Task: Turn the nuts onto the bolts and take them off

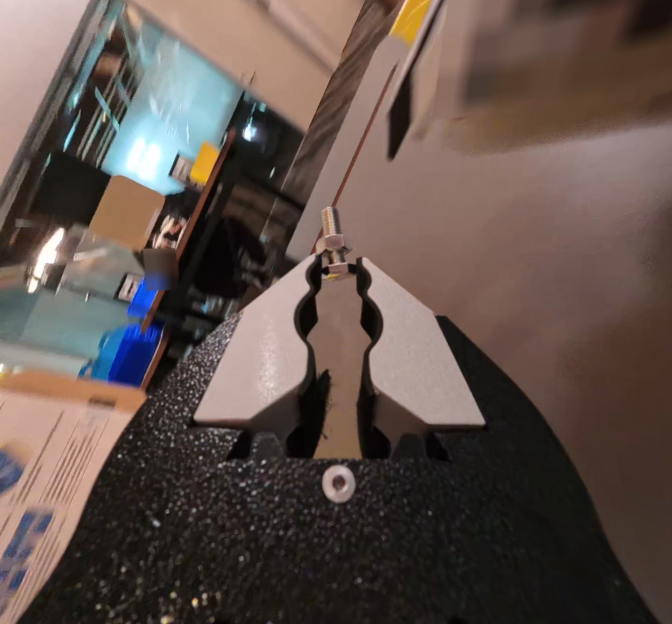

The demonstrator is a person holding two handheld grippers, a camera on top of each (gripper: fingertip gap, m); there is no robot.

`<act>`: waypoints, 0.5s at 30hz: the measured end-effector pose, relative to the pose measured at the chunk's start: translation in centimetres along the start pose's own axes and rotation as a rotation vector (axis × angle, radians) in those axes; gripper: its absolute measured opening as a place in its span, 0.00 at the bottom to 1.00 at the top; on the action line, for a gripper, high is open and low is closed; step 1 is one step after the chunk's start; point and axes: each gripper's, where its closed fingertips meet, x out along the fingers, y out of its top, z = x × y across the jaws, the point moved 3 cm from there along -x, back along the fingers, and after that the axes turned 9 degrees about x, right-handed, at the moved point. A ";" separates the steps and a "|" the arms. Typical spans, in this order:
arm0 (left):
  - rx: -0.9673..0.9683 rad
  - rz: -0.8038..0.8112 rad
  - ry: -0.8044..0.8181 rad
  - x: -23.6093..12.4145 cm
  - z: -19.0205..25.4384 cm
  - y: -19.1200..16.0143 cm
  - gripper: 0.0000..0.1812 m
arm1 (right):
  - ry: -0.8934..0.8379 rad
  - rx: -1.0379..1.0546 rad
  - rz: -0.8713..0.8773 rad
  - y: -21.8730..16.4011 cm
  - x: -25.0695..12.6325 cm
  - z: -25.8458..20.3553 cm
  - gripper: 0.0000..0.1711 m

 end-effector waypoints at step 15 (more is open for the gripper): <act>0.107 0.254 -0.225 2.8 6.2 5.8 0.09 | 0.037 0.174 -0.170 -2.9 -3.2 0.3 0.05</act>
